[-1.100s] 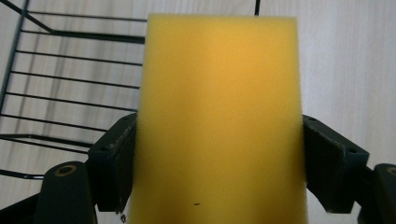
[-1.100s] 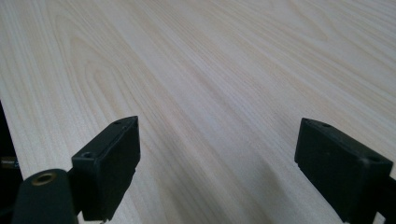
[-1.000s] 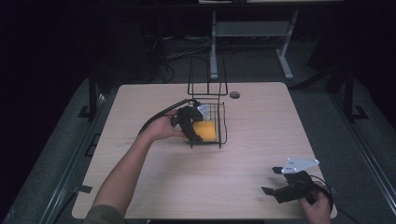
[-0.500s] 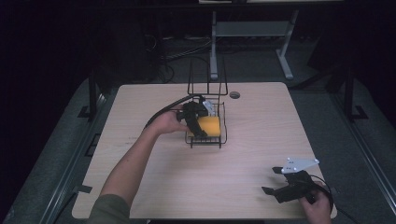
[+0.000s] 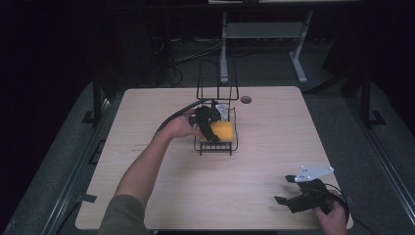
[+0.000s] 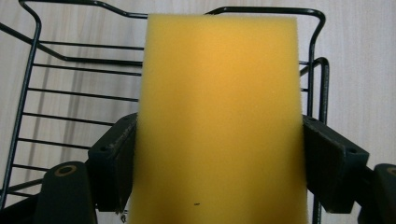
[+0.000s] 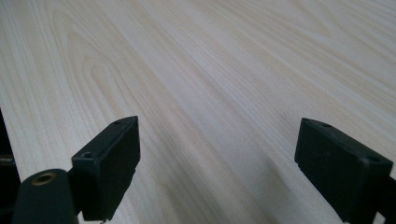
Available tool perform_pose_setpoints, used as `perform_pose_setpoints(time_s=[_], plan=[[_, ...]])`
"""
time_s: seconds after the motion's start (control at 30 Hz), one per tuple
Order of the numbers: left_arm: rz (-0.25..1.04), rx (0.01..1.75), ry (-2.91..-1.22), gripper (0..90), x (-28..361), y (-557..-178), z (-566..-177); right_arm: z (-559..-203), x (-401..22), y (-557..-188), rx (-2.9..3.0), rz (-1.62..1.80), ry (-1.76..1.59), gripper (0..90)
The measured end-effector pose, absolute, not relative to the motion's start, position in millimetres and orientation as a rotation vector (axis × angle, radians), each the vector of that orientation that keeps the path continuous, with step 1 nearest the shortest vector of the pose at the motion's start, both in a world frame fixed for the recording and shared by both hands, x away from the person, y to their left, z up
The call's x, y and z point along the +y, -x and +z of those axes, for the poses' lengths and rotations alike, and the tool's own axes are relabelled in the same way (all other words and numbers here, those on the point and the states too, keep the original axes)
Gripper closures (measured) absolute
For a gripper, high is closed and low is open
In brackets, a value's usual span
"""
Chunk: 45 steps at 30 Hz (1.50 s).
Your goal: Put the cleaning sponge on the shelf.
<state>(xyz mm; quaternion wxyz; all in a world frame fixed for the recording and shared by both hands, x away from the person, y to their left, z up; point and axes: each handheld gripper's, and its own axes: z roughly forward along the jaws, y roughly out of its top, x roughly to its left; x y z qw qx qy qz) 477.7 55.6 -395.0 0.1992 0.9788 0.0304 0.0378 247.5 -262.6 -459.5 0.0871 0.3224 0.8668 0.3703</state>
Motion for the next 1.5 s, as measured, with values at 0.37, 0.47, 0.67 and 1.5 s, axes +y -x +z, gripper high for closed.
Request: perform_pose_setpoints(time_s=[0.37,0.47,0.67,1.5], plan=[[0.087,0.131,-2.720,18.8,60,-484,-399,-460,-261,-247,2.591,1.100,-0.958,13.9],[0.101,0.130,-2.724,18.7,61,-483,-398,-460,-261,-247,2.592,1.098,-0.957,13.9],[0.138,0.127,-2.685,19.5,63,-482,-390,-461,-261,-247,2.597,1.094,-0.950,13.9],[0.170,0.045,-2.678,21.6,55,-466,-375,-461,-259,-247,2.610,1.098,-0.946,13.9]])
